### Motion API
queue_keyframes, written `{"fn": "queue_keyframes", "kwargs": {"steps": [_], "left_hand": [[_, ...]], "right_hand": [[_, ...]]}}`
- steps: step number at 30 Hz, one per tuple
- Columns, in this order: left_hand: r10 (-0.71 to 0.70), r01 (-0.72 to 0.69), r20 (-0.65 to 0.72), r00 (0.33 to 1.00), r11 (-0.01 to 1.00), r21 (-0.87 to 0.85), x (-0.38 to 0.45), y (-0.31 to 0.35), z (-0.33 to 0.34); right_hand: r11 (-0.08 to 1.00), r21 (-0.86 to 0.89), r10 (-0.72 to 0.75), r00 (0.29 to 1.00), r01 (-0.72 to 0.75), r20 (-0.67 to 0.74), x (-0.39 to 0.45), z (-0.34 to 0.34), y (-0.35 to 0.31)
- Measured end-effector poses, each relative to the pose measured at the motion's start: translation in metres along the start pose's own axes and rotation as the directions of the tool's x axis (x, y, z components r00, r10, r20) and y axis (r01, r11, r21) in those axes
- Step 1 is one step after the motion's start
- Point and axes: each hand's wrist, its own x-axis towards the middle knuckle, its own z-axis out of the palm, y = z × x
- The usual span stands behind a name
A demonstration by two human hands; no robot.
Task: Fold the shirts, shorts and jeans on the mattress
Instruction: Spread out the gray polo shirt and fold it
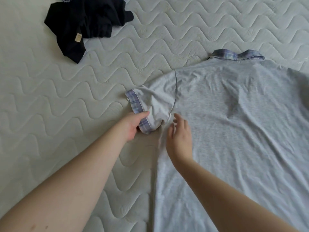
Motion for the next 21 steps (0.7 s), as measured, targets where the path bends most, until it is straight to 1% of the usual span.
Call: {"fn": "queue_keyframes", "kwargs": {"steps": [1,2,3,5,7,8,9,10,11,12,13,15,16,17,18,19,21], "left_hand": [[0.010,-0.009,0.004,1.000,0.998,-0.065,-0.001,-0.003,0.002],[0.017,-0.015,0.013,1.000,0.992,-0.127,-0.002,-0.004,0.003],[0.025,-0.021,0.018,1.000,0.982,-0.186,-0.003,-0.005,0.005],[0.026,-0.032,-0.028,0.999,0.965,-0.261,-0.002,-0.008,0.007],[0.001,-0.038,-0.127,0.992,0.957,-0.288,-0.003,-0.013,0.011],[-0.003,-0.048,-0.181,0.984,0.961,-0.274,-0.003,-0.017,0.013],[0.023,-0.074,-0.243,0.970,0.976,-0.204,-0.003,-0.023,0.014],[0.082,-0.107,-0.316,0.945,0.992,-0.064,-0.002,-0.029,0.014],[0.158,-0.134,-0.375,0.914,0.987,0.090,-0.002,-0.035,0.014],[0.221,-0.147,-0.407,0.887,0.968,0.205,-0.003,-0.040,0.013],[0.254,-0.145,-0.398,0.882,0.948,0.283,-0.006,-0.041,0.011],[0.262,-0.088,-0.339,0.904,0.888,0.452,-0.009,-0.039,0.007],[0.268,-0.036,-0.331,0.905,0.822,0.568,-0.010,-0.036,0.005],[0.304,0.006,-0.357,0.883,0.754,0.657,-0.010,-0.031,0.002],[0.383,0.015,-0.396,0.834,0.703,0.711,-0.010,-0.024,-0.001],[0.477,-0.015,-0.418,0.773,0.672,0.740,-0.010,-0.017,-0.003],[0.655,-0.144,-0.381,0.653,0.601,0.786,-0.006,-0.002,-0.005]], "right_hand": [[0.986,0.071,0.148,0.989,-0.149,0.019,-0.003,-0.004,0.004],[0.951,0.146,0.268,0.962,-0.272,0.052,-0.004,-0.007,0.008],[0.914,0.211,0.333,0.938,-0.345,0.092,-0.003,-0.009,0.011],[0.864,0.313,0.353,0.918,-0.395,0.183,0.001,-0.012,0.014],[0.802,0.404,0.364,0.897,-0.439,0.251,0.008,-0.011,0.014],[0.778,0.423,0.378,0.884,-0.465,0.277,0.011,-0.011,0.013],[0.765,0.428,0.382,0.874,-0.481,0.298,0.014,-0.010,0.012],[0.768,0.421,0.377,0.872,-0.483,0.313,0.015,-0.009,0.011],[0.783,0.405,0.367,0.876,-0.473,0.314,0.016,-0.008,0.010],[0.807,0.374,0.360,0.883,-0.457,0.301,0.017,-0.006,0.008],[0.832,0.332,0.362,0.888,-0.444,0.283,0.019,-0.004,0.005],[0.866,0.230,0.386,0.886,-0.444,0.256,0.026,0.002,0.000],[0.883,0.154,0.400,0.882,-0.443,0.249,0.030,0.005,-0.003],[0.900,0.067,0.404,0.882,-0.431,0.244,0.034,0.008,-0.005],[0.913,-0.016,0.400,0.885,-0.408,0.241,0.038,0.011,-0.006],[0.922,-0.076,0.387,0.890,-0.380,0.242,0.041,0.014,-0.007],[0.927,-0.128,0.374,0.888,-0.352,0.267,0.047,0.018,-0.005]]}}
